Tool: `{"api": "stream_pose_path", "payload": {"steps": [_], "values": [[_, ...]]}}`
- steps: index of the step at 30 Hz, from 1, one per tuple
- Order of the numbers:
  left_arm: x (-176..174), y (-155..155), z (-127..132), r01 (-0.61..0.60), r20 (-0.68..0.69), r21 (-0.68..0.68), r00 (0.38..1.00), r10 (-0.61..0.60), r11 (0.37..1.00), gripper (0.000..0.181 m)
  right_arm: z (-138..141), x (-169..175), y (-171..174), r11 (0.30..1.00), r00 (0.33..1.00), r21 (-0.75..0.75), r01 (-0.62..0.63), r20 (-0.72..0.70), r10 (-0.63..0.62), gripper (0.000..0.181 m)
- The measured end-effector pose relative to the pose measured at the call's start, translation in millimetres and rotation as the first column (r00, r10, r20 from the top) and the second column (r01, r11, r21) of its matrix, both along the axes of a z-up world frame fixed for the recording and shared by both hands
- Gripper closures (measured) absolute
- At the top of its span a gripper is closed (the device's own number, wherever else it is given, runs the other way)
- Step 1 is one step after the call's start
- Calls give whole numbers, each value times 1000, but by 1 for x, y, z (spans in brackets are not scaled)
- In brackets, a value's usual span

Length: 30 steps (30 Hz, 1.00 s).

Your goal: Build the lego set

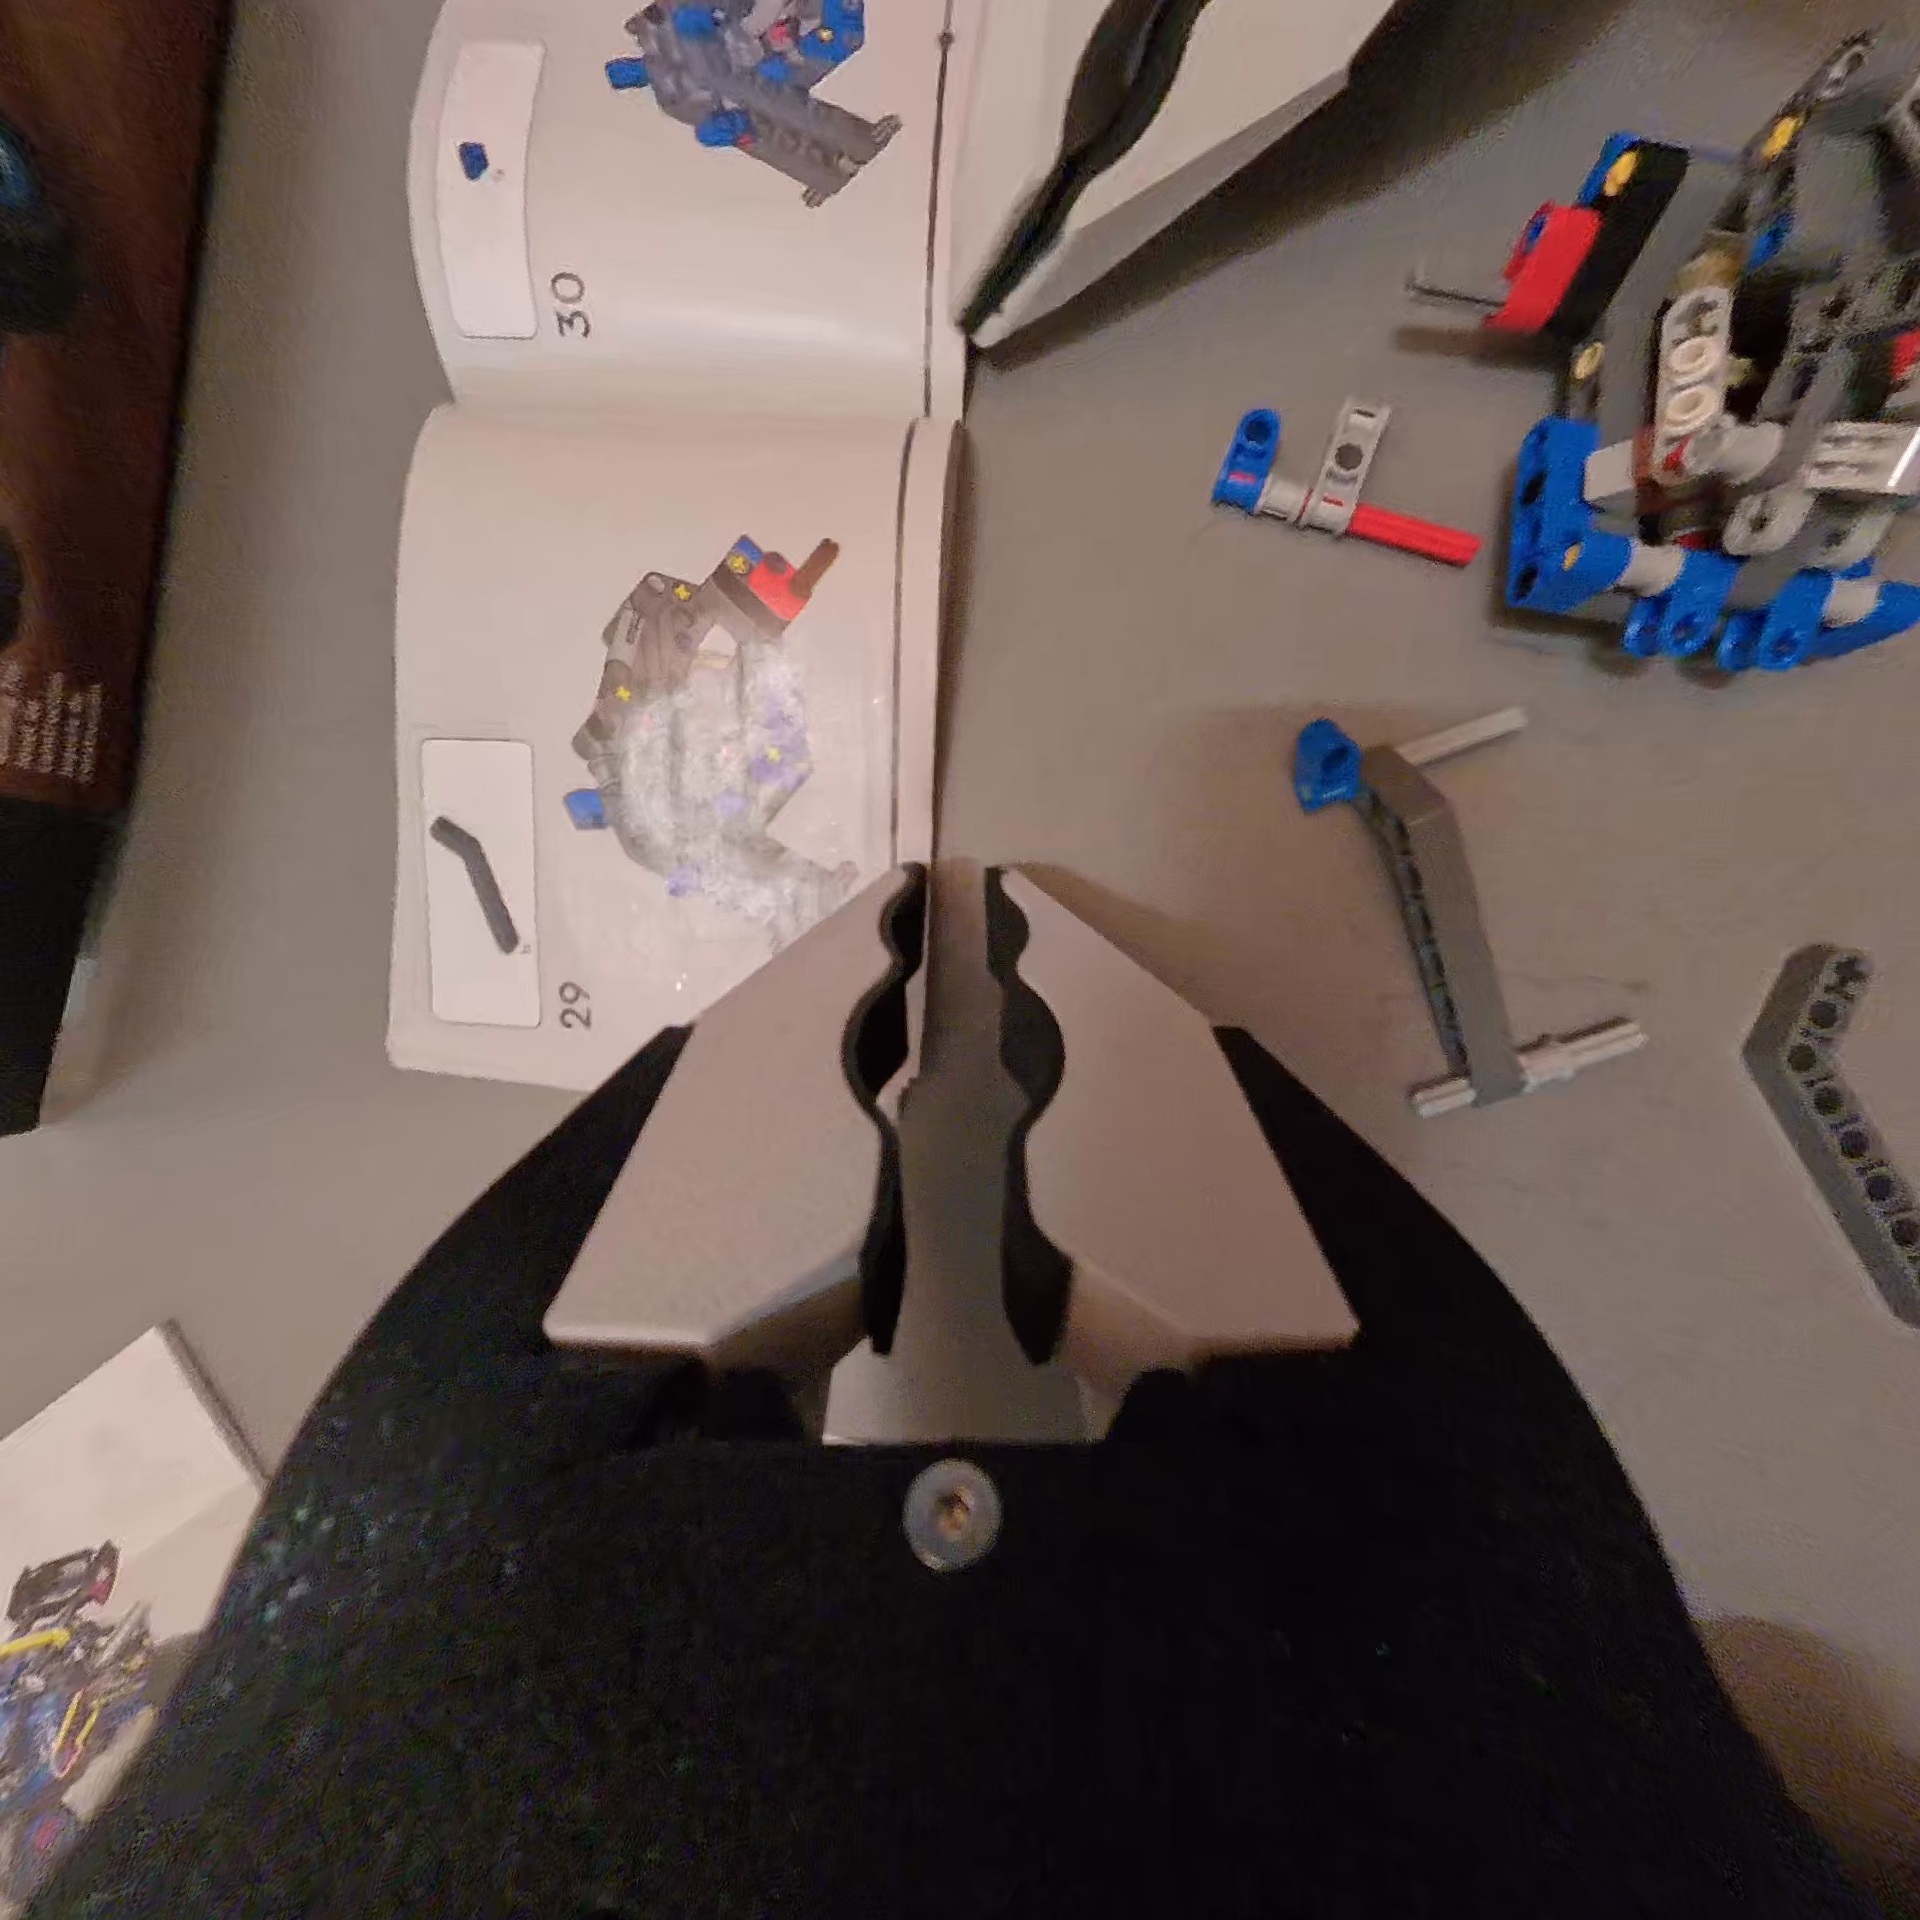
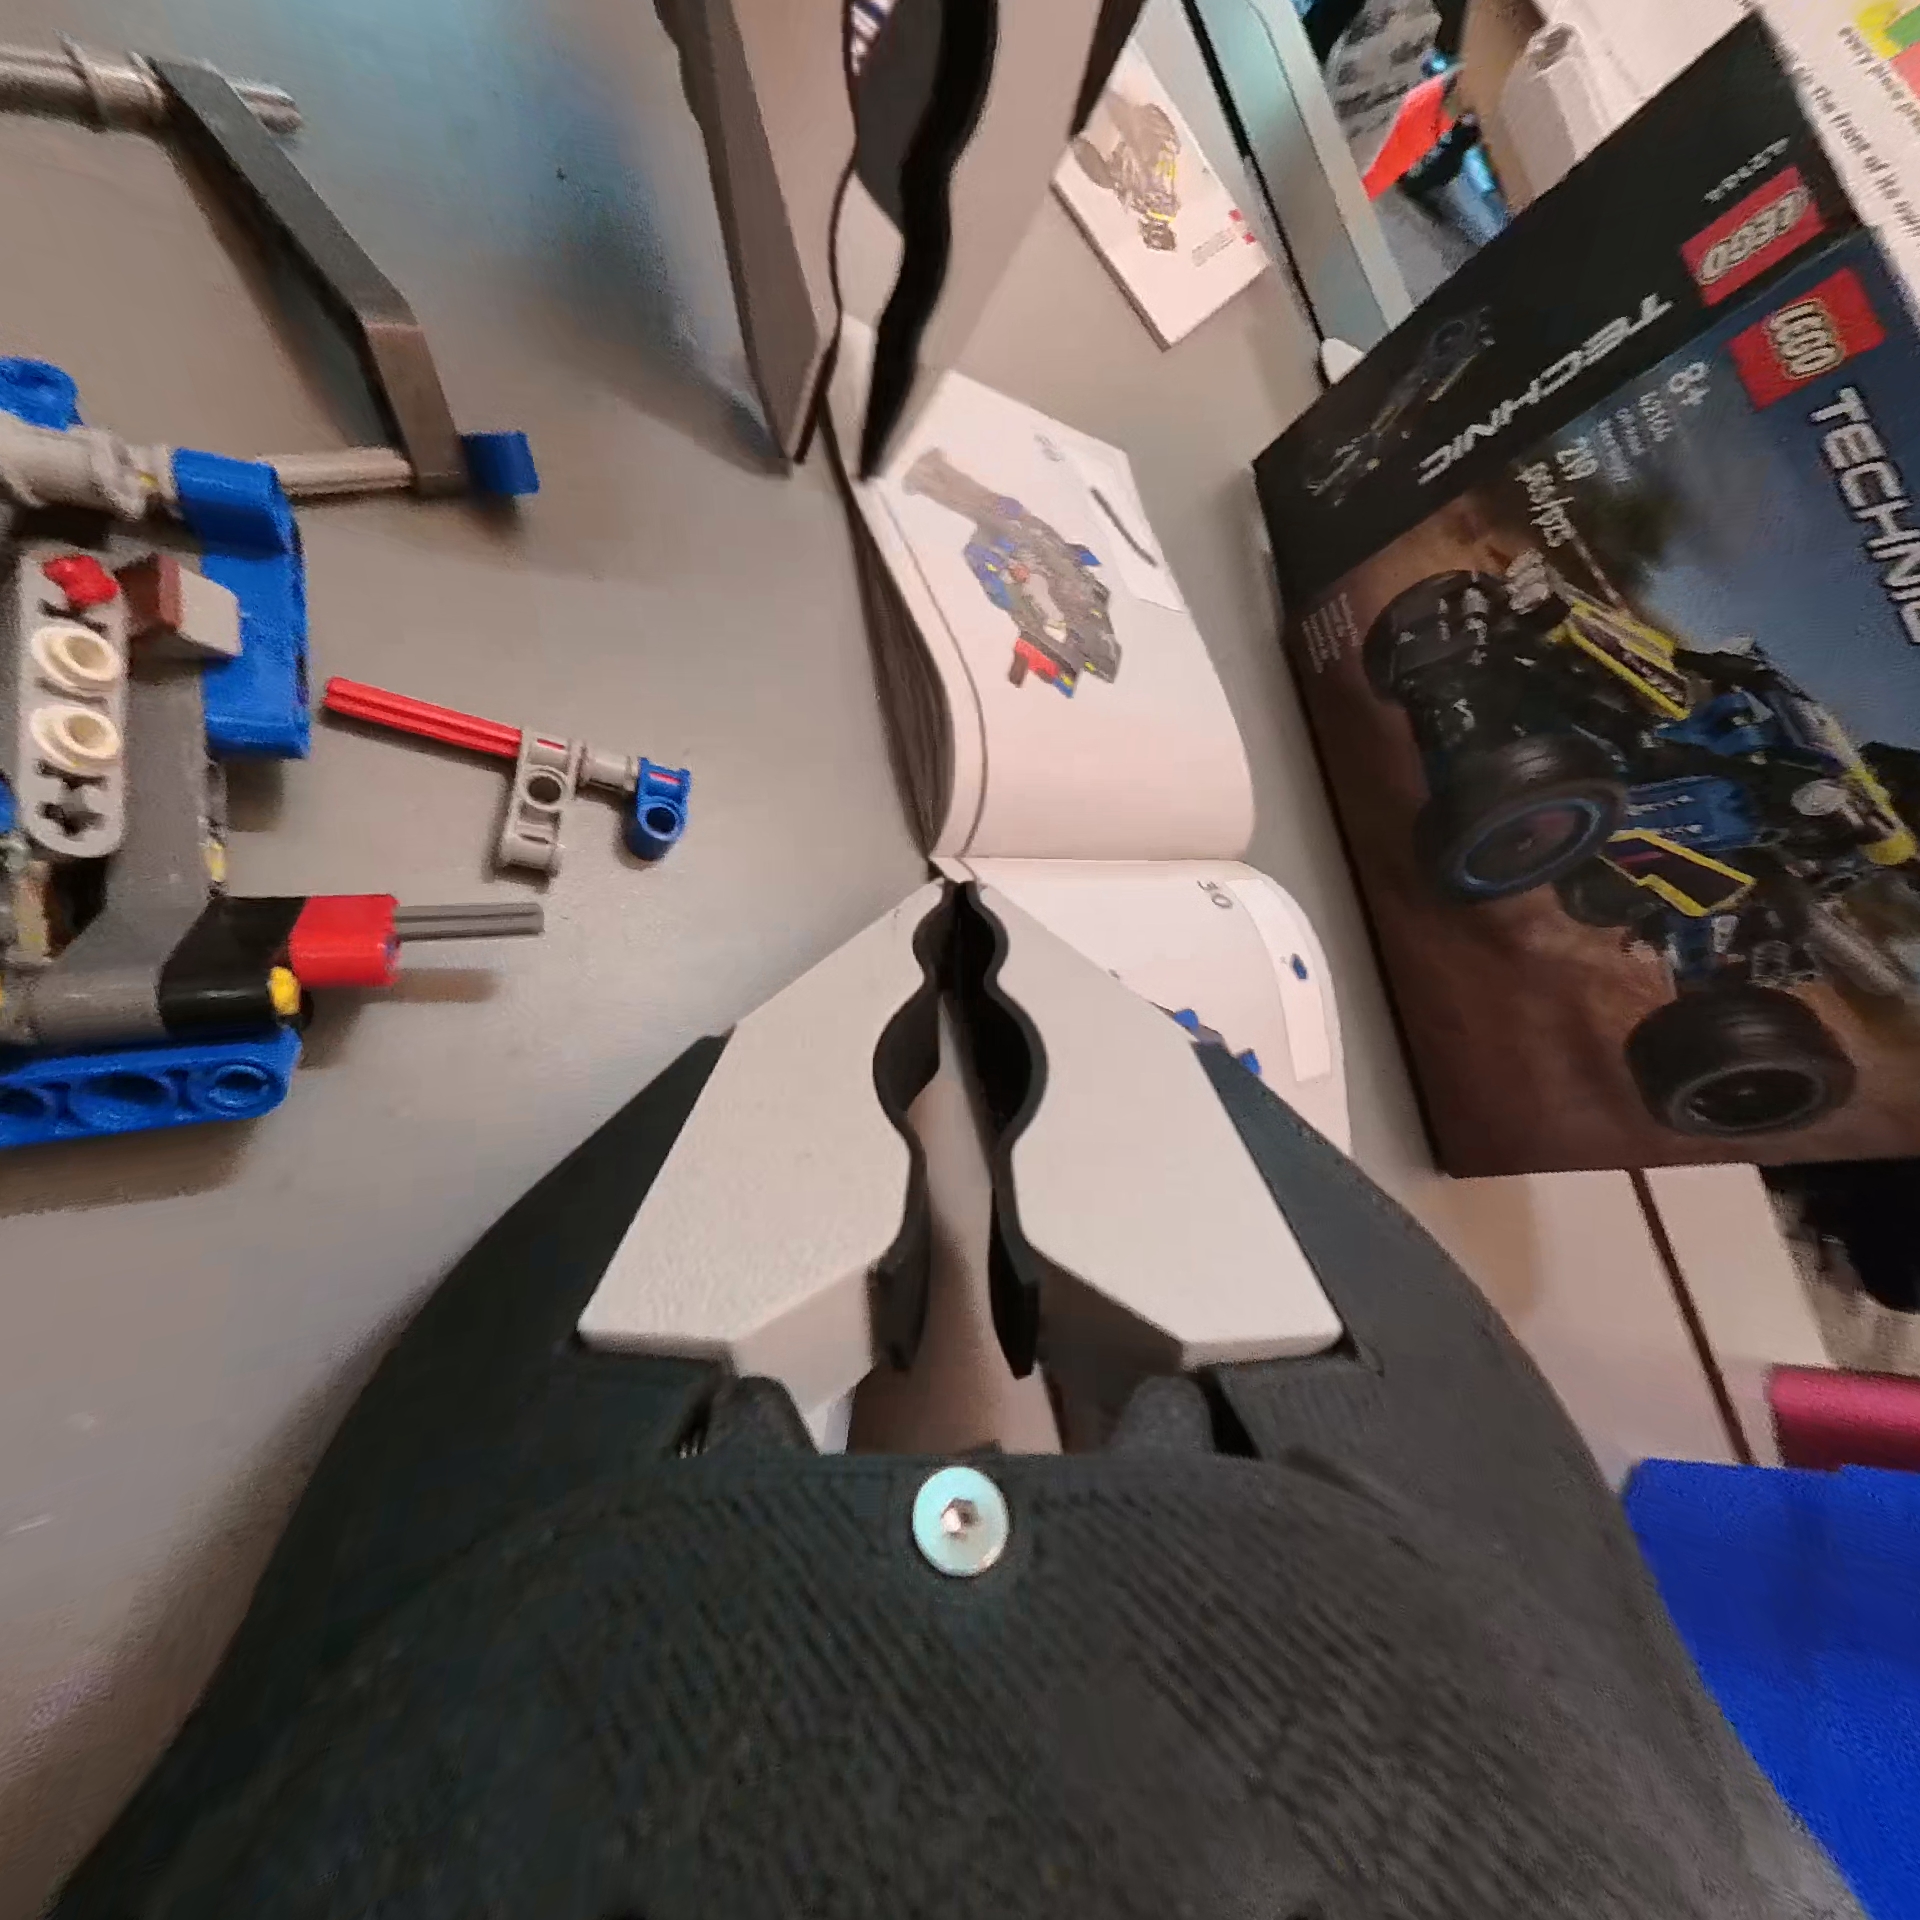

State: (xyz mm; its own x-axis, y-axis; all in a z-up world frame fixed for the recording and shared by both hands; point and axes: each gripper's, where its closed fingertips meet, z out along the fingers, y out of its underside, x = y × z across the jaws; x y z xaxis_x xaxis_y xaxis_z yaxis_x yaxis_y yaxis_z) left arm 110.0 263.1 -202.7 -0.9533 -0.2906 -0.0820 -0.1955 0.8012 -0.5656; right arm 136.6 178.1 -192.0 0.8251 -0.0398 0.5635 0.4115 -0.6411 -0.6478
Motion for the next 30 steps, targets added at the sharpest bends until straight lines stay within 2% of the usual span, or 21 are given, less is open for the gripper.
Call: {"api": "stream_pose_path", "payload": {"steps": [1, 3, 7, 13, 15, 16, 17, 18, 20, 21, 25, 28, 30], "values": [[0, 0, -1, 2, 4, 10, 1000, -2, 1000, 180, 1, 2, -2, 1000, 999, 2, 9, 30, -9, 181], [0, -1, -1, 9, 10, 11, 1000, -9, 1000, 181, 2, 6, -4, 1000, 996, 5, 26, 85, -27, 181], [1, -15, 12, -7, -4, -115, 1000, 6, 993, 181, 2, 11, -6, 999, 986, 1, 43, 159, -42, 181], [8, -17, 35, -34, 42, -244, 998, 46, 969, 181, 6, 9, -8, 999, 989, 32, 26, 144, -30, 181], [6, -15, 36, -19, 70, -240, 997, 37, 971, 181, 16, 8, -9, 996, 988, 91, 24, 148, -37, 181], [3, -12, 31, -10, 66, -205, 998, 24, 979, 172, 22, 9, -10, 991, 989, 128, 25, 143, -44, 181], [-1, -7, 22, -3, 52, -149, 999, 11, 989, 152, 28, 8, -11, 985, 990, 169, 28, 130, -50, 181], [-2, -2, 14, -5, 51, -93, 999, 10, 996, 141, 34, 7, -11, 978, 993, 209, 25, 108, -49, 181], [-4, 0, 4, 4, 64, -41, 998, -1, 999, 133, 42, 1, -10, 965, 999, 260, 2, 50, -15, 181], [-7, -4, 2, 16, 57, -44, 998, -14, 999, 136, 44, -4, -8, 962, 1000, 272, -17, 16, 13, 181], [-11, -8, 1, 34, 54, -16, 998, -33, 999, 156, 32, -16, 2, 977, 993, 201, -67, -78, 84, 157], [-10, -3, -2, 41, 81, 38, 996, -44, 998, 181, 21, -18, 7, 988, 988, 105, -111, -99, 122, 149], [-11, -4, -2, 39, 77, 28, 996, -41, 999, 181, 16, -16, 12, 988, 981, 68, -139, -125, 146, 148]]}}
